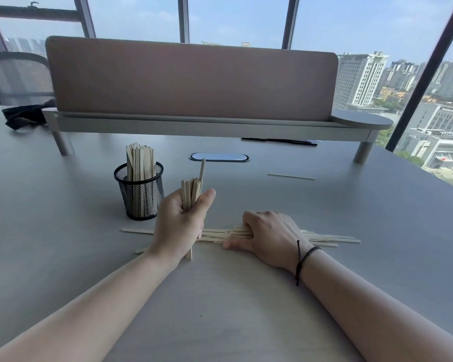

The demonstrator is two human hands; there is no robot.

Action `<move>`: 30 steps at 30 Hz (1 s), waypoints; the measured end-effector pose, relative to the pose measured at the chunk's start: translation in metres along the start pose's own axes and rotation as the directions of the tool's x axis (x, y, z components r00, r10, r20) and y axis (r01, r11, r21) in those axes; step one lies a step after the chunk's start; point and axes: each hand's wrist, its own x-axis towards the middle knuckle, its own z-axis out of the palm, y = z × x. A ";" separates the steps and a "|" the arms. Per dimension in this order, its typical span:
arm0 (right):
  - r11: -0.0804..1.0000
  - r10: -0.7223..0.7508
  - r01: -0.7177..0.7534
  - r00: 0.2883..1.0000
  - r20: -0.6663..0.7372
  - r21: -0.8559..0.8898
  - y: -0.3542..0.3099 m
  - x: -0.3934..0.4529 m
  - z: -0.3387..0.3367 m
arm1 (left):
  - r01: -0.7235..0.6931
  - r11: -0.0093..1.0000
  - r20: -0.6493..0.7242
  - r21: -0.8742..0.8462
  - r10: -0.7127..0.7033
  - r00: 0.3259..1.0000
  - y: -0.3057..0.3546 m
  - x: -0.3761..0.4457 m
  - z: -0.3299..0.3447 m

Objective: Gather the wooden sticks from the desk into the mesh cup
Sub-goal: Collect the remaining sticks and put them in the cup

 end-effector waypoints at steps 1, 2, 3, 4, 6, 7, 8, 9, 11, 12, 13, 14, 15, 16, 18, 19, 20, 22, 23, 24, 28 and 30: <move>1.000 -0.004 0.004 1.000 -0.007 -0.007 0.000 0.000 0.000 | 0.001 1.000 0.004 -0.003 -0.001 1.000 0.000 0.000 0.000; 1.000 -0.007 0.007 1.000 -0.014 -0.018 0.000 -0.001 -0.001 | 0.005 1.000 0.010 -0.005 -0.004 1.000 0.000 0.000 0.000; 1.000 -0.010 0.009 1.000 -0.020 -0.029 0.000 -0.001 -0.001 | 0.009 1.000 0.017 -0.009 -0.009 1.000 0.001 -0.001 0.000; 0.999 -0.010 0.009 1.000 -0.025 -0.037 0.000 -0.001 -0.002 | 0.015 1.000 0.025 -0.014 -0.015 1.000 0.000 -0.001 0.000; 0.999 -0.005 0.004 0.999 -0.031 -0.045 0.000 -0.001 -0.002 | 0.026 1.000 0.041 -0.011 -0.026 0.999 -0.001 -0.001 -0.001; 0.999 -0.004 0.002 0.999 -0.034 -0.048 0.000 -0.001 -0.002 | 0.033 0.999 0.052 -0.006 -0.032 0.998 -0.002 -0.001 -0.002; 0.999 -0.008 0.006 0.999 -0.035 -0.050 0.000 -0.001 -0.002 | 0.038 0.999 0.067 0.002 -0.038 0.997 -0.003 0.000 -0.003; 0.999 -0.016 0.014 0.999 -0.035 -0.049 0.000 -0.001 -0.002 | 0.041 0.999 0.084 0.013 -0.042 0.996 -0.004 0.000 -0.003; 0.998 -0.040 0.038 0.999 -0.036 -0.049 -0.001 -0.002 -0.002 | 0.043 0.998 0.108 0.035 -0.047 0.993 -0.006 0.001 -0.005; 0.998 -0.048 0.046 0.998 -0.039 -0.051 -0.002 -0.003 -0.002 | 0.046 0.998 0.110 0.043 -0.050 0.993 -0.006 0.001 -0.005; 0.997 -0.051 0.049 0.998 -0.042 -0.055 -0.002 -0.003 -0.003 | 0.049 0.998 0.110 0.047 -0.054 0.992 -0.007 0.002 -0.005; 0.997 -0.051 0.049 0.998 -0.045 -0.061 -0.003 -0.004 -0.004 | 0.055 0.998 0.111 0.044 -0.060 0.992 -0.007 0.002 -0.005; 0.997 -0.052 0.049 0.997 -0.048 -0.066 -0.004 -0.005 -0.004 | 0.061 0.997 0.115 0.035 -0.065 0.991 -0.007 0.002 -0.006; 0.996 -0.055 0.051 0.997 -0.053 -0.067 -0.004 -0.005 -0.004 | 0.067 0.997 0.122 0.025 -0.070 0.990 -0.008 0.002 -0.006; 0.997 -0.059 0.055 0.996 -0.069 -0.062 -0.004 -0.006 -0.004 | 0.071 0.997 0.127 0.018 -0.073 0.989 -0.008 0.001 -0.006; 0.997 -0.057 0.052 0.995 -0.080 -0.060 -0.004 -0.007 -0.005 | 0.071 0.997 0.125 0.018 -0.073 0.989 -0.008 0.001 -0.006; 0.997 -0.053 0.048 0.994 -0.091 -0.058 -0.004 -0.007 -0.004 | 0.072 0.997 0.121 0.017 -0.074 0.990 -0.007 0.001 -0.005; 0.997 -0.057 0.051 0.993 -0.106 -0.064 -0.003 -0.007 -0.004 | 0.075 0.997 0.112 0.009 -0.076 0.991 -0.006 0.000 -0.004; 0.996 -0.063 0.056 0.992 -0.112 -0.072 -0.003 -0.007 -0.004 | 0.073 0.997 0.111 0.003 -0.073 0.991 -0.005 0.000 -0.004; 0.995 -0.071 0.062 0.990 -0.120 -0.081 -0.002 -0.007 -0.004 | 0.068 0.998 0.114 -0.009 -0.067 0.991 -0.003 -0.001 -0.004; 0.990 -0.127 0.108 0.959 -0.254 -0.088 0.001 -0.008 -0.004 | 0.045 0.998 0.116 -0.041 -0.040 0.992 0.002 -0.003 -0.002; 0.992 -0.129 0.121 0.935 -0.330 -0.044 0.002 -0.008 -0.005 | 0.037 0.999 0.095 -0.035 -0.034 0.995 0.003 -0.003 -0.002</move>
